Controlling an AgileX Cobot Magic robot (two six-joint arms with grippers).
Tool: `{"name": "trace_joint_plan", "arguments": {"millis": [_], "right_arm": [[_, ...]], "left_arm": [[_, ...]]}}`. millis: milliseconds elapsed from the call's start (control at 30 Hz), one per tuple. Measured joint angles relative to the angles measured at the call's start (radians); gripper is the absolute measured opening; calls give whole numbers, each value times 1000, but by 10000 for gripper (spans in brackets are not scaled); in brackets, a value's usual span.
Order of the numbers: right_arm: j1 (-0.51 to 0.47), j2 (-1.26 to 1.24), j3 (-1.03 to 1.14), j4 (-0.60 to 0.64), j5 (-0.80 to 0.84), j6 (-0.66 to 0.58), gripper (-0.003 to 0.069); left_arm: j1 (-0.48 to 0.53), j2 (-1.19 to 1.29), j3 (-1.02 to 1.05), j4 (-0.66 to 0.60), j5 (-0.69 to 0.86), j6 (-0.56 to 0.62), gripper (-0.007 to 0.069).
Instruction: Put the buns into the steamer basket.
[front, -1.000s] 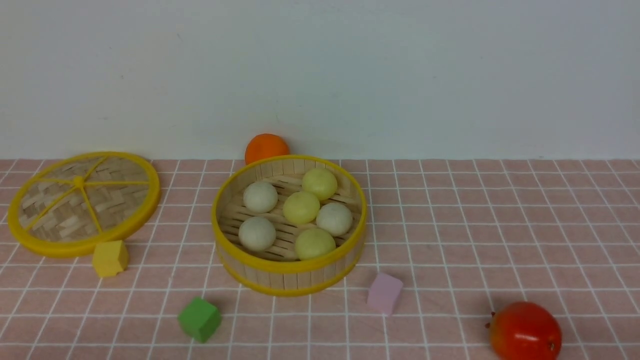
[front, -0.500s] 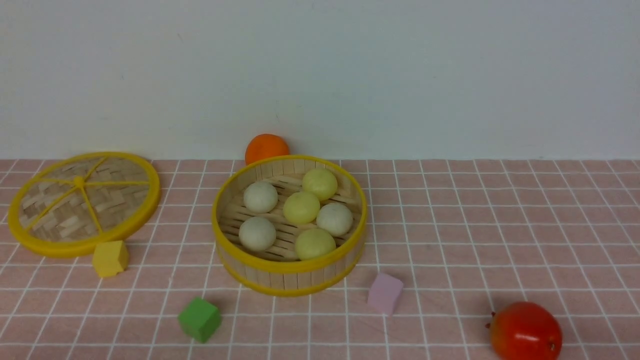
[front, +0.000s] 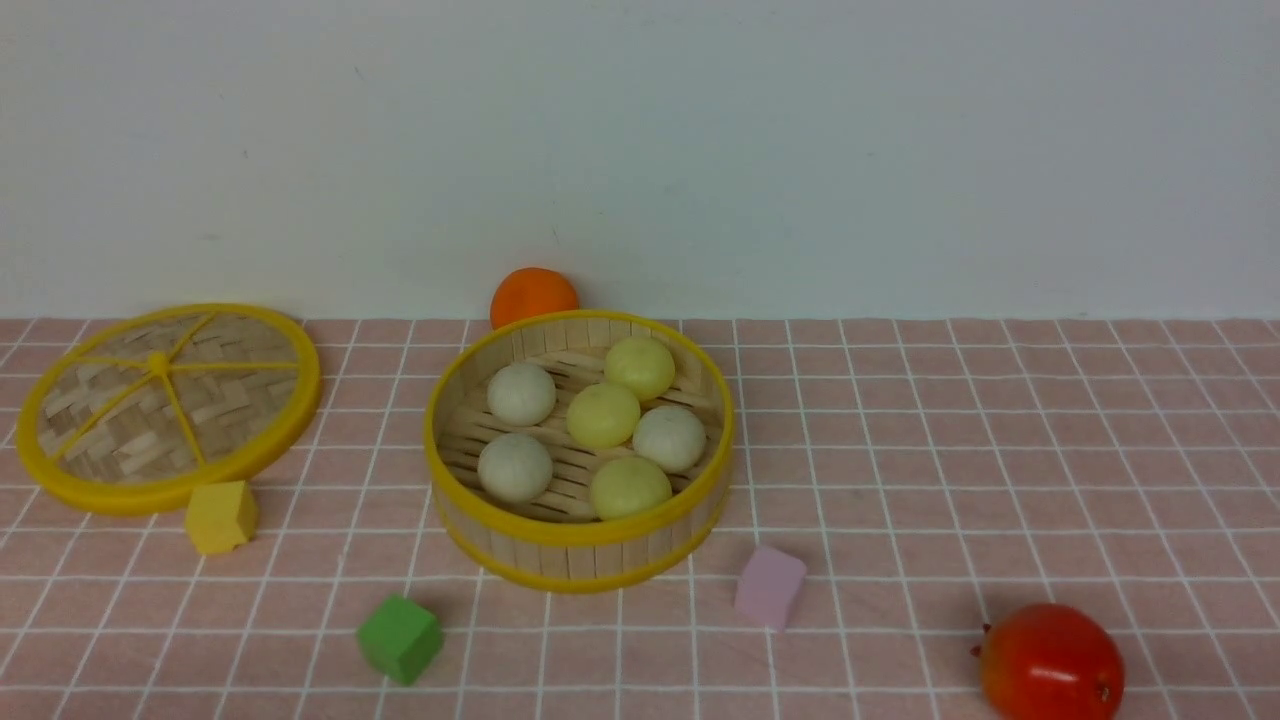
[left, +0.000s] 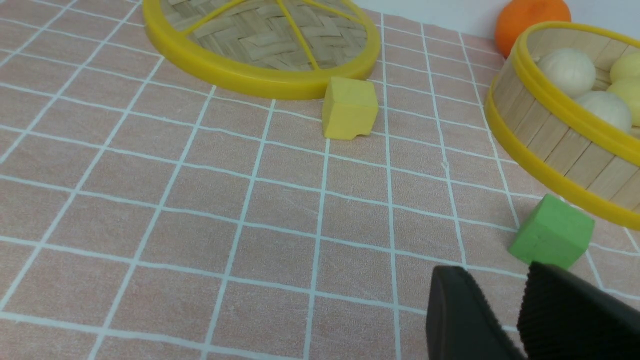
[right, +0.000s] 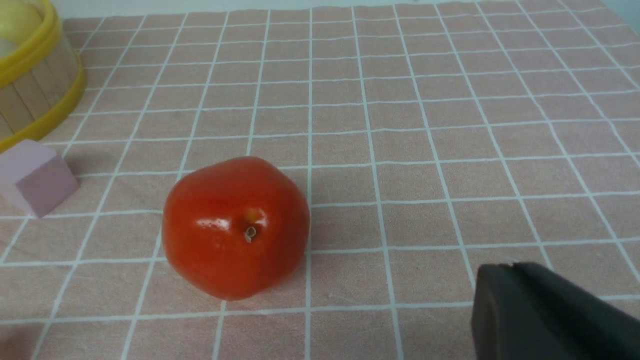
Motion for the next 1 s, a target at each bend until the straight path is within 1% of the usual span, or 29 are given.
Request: {"name": "trace_joint_plan", "arguments": {"millis": [1000], "right_arm": [[0, 0, 0, 0, 0, 0, 114]], "left_arm": [[0, 0, 0, 0, 0, 0, 241]]}}
